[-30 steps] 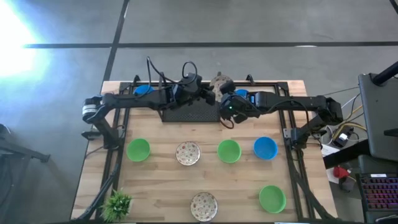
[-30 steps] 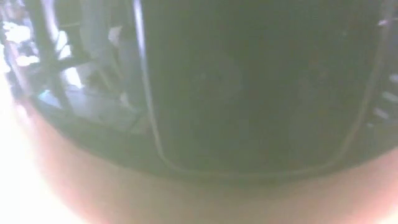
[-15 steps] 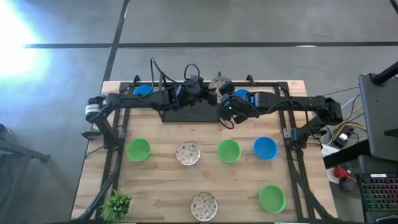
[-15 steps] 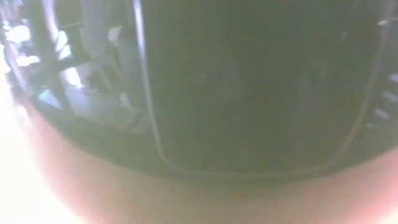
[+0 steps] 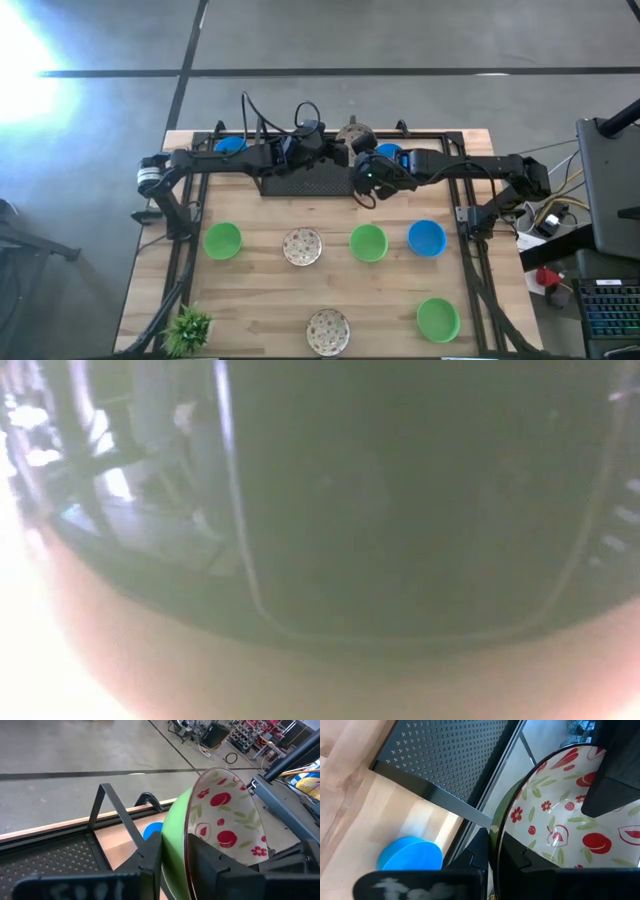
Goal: Pick & Place Mini bowls
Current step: Put the top white bowl on the shelf
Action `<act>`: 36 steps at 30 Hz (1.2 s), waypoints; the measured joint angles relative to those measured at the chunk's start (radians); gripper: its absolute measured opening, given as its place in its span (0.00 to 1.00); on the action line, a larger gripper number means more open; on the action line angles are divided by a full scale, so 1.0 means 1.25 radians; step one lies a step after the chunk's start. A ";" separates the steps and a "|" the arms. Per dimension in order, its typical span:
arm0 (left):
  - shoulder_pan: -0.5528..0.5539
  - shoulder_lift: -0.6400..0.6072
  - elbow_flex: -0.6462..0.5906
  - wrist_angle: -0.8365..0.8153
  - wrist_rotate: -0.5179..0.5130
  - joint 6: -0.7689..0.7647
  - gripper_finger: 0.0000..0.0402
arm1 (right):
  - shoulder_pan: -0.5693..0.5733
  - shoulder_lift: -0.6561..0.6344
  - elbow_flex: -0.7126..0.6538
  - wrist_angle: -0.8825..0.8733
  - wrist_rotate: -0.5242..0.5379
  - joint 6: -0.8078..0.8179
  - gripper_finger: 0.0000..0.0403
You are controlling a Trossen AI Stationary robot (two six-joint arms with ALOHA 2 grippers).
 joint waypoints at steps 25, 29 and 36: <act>0.001 0.002 -0.002 -0.003 0.000 -0.009 0.05 | 0.000 0.000 0.001 0.001 -0.036 -0.007 0.03; 0.001 0.002 -0.002 -0.003 0.000 -0.011 0.05 | 0.000 0.000 0.001 0.000 -0.038 -0.007 0.03; 0.001 0.002 -0.003 -0.009 0.000 -0.014 0.02 | 0.000 -0.001 0.002 0.005 -0.044 0.005 0.09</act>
